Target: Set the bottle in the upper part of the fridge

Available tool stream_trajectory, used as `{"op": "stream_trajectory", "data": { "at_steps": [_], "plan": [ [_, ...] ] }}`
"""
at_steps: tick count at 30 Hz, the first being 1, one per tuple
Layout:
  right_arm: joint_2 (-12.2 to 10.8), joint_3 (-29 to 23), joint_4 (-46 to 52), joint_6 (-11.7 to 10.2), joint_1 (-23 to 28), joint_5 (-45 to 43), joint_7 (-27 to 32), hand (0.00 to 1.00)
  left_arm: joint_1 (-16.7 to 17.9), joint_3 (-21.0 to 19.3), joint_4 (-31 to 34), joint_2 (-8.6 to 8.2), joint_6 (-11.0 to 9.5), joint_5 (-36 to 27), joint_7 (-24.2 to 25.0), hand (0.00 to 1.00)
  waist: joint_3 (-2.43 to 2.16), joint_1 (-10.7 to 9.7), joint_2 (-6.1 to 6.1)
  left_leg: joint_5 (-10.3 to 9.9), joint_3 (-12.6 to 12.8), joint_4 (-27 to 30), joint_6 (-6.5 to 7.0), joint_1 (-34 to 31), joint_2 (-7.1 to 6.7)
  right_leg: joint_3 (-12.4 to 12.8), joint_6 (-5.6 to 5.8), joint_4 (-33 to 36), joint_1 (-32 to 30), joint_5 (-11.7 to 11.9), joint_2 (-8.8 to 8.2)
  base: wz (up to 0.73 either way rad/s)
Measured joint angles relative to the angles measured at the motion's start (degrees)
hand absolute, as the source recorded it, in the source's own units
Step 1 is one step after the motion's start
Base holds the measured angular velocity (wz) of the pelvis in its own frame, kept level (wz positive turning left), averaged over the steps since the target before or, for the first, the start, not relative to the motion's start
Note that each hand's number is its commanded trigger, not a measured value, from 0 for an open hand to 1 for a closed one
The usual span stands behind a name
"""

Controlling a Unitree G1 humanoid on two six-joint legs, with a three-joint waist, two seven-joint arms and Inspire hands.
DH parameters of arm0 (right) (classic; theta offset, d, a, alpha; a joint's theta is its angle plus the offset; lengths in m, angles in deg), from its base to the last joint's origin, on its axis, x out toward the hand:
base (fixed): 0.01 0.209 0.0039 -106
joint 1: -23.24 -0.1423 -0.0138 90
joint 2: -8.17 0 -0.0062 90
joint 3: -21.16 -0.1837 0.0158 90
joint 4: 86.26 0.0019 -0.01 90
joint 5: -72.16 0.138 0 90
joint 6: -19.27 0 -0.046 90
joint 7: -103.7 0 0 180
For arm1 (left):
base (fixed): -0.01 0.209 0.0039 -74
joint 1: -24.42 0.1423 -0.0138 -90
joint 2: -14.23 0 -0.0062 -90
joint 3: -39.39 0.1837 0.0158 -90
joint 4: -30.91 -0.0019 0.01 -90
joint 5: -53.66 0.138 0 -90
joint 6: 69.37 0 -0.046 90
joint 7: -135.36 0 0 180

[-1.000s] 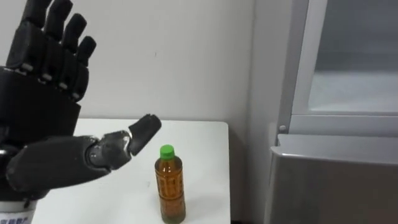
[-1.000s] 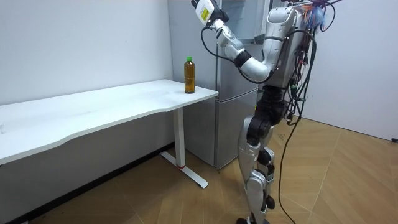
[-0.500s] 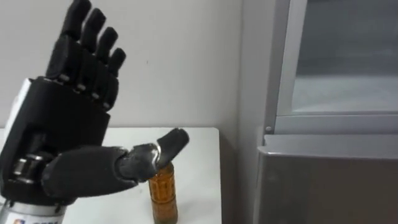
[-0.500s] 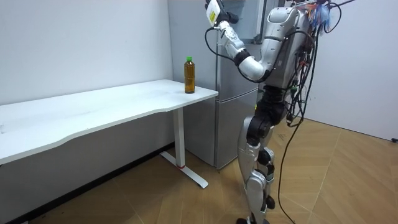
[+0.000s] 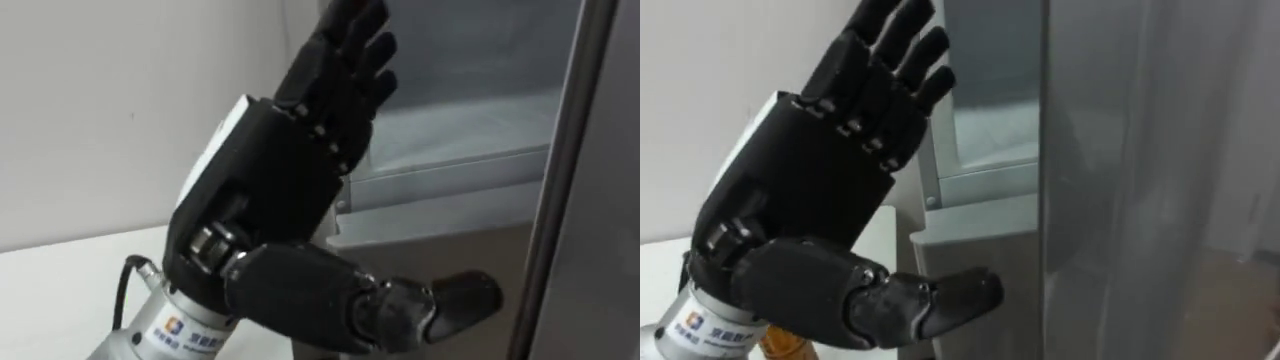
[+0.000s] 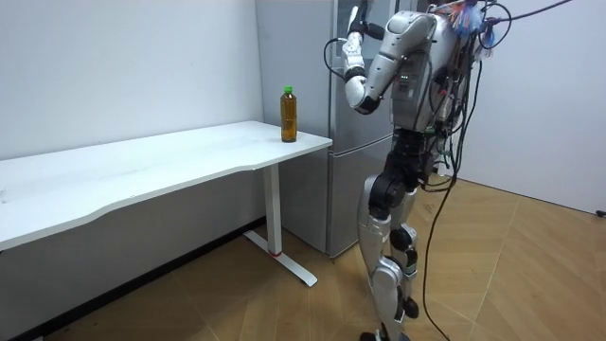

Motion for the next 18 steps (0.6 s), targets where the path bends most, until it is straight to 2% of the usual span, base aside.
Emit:
{"op": "stream_trajectory", "data": {
  "at_steps": [3, 5, 7, 9, 11, 15, 18],
  "plan": [
    [0.02, 0.17, 0.06, 0.0, -0.18, 0.92, 0.29, 0.0, -0.57, 2.11, -0.38, 0.09, 0.02, -1.71, 1.05, 0.0, 0.08, -1.64, -0.12, 0.0, 0.37, -0.8, 0.0, 1.03, 0.05, 1.09, 0.0, 0.02, 0.17, 0.0, 0.3, -0.19],
    [0.07, 0.9, -0.02, 0.01, -0.18, 2.37, 0.57, 0.0, -1.57, 3.55, -1.68, 0.11, 0.06, -3.01, 1.36, 0.0, 0.25, -2.05, -0.38, -0.01, 0.53, -1.05, -0.01, 1.68, 0.05, 2.11, 0.01, 0.02, 0.26, 0.01, 0.5, -0.23],
    [0.06, 1.11, -0.01, 0.0, -0.12, 3.26, 0.8, 0.0, -1.95, 3.94, -2.92, 0.07, 0.12, -3.15, 1.51, 0.0, 0.37, -2.85, -0.57, -0.02, 0.79, -1.13, -0.01, 2.03, 0.07, 2.68, 0.02, 0.0, 0.34, 0.02, 0.63, -0.2],
    [0.19, 1.07, -0.09, 0.01, 0.31, 4.56, 1.45, 0.0, -1.98, 4.98, -3.8, -0.07, 0.44, -3.09, 1.59, 0.0, 0.49, -3.3, -0.72, -0.02, 2.12, -1.13, -0.01, 2.34, 0.06, 3.49, 0.02, -0.03, 0.24, 0.03, 0.75, -0.17],
    [0.17, 0.98, -0.15, 0.01, 0.3, 4.83, 1.89, 0.0, -1.99, 5.12, -3.92, -0.15, 0.75, -3.09, 1.65, 0.0, 0.48, -3.96, -0.71, -0.02, 2.14, -1.12, -0.01, 2.3, 0.02, 3.67, 0.02, -0.03, 0.06, 0.03, 0.79, -0.09],
    [0.2, 0.96, -0.27, -0.01, 0.42, 6.29, 2.23, 0.0, -2.05, 6.19, -4.23, -1.34, 0.77, -3.09, 1.71, 0.0, 0.39, -4.97, -0.53, -0.02, 2.55, -1.08, -0.01, 2.17, 0.03, 3.68, 0.01, -0.04, -0.22, 0.03, 0.86, -0.04],
    [0.3, 0.41, -0.83, 0.0, 0.43, 6.77, 2.59, 0.0, -2.06, 7.19, -4.73, -2.42, 0.86, -3.13, 2.19, 0.0, 0.28, -5.36, -0.15, -0.02, 3.81, -1.06, -0.01, 1.98, 0.08, 4.4, -0.05, 0.03, -0.67, 0.18, 0.93, -0.05]
  ]
}}
